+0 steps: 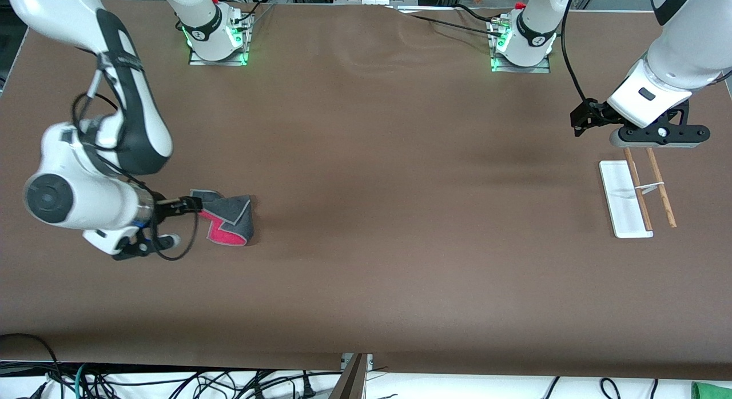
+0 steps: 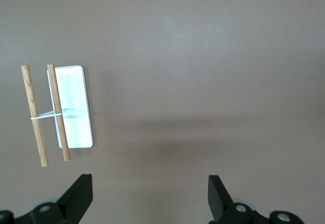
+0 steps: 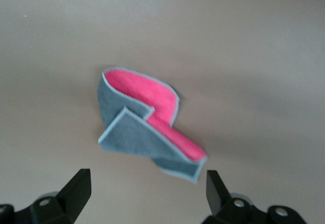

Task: Pass towel and hang on rack
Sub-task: 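Reach the right gripper down to the grey towel and grasp its edge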

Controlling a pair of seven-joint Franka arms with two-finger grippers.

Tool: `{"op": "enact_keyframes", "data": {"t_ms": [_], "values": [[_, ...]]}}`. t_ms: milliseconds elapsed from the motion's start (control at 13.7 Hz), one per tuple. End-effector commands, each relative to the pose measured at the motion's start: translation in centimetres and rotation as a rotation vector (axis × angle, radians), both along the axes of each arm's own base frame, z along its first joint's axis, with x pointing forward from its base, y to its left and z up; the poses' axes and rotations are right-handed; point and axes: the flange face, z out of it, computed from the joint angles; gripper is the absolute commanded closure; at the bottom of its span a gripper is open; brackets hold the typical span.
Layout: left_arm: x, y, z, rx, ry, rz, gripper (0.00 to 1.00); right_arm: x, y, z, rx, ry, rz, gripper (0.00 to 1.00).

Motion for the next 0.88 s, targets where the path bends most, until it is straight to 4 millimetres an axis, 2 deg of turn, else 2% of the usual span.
{"op": "enact_keyframes", "data": {"t_ms": [0,146,511,803], "values": [[-0.3,0.0,0.9,0.01,-0.004,-0.005,0.0,1.1,0.4,-3.1,0.055,-0.031,0.098,0.0],[-0.3,0.0,0.9,0.01,-0.002,-0.005,0.0,1.2,1.3,-5.8,0.095,-0.027,0.122,0.0],[-0.3,0.0,0.8,0.01,-0.001,-0.005,0.0,1.1,3.6,-10.2,0.117,-0.024,0.205,0.0],[-0.3,0.0,0.8,0.01,-0.001,-0.005,0.0,1.3,3.4,-11.6,0.149,-0.042,0.314,0.0]]}}
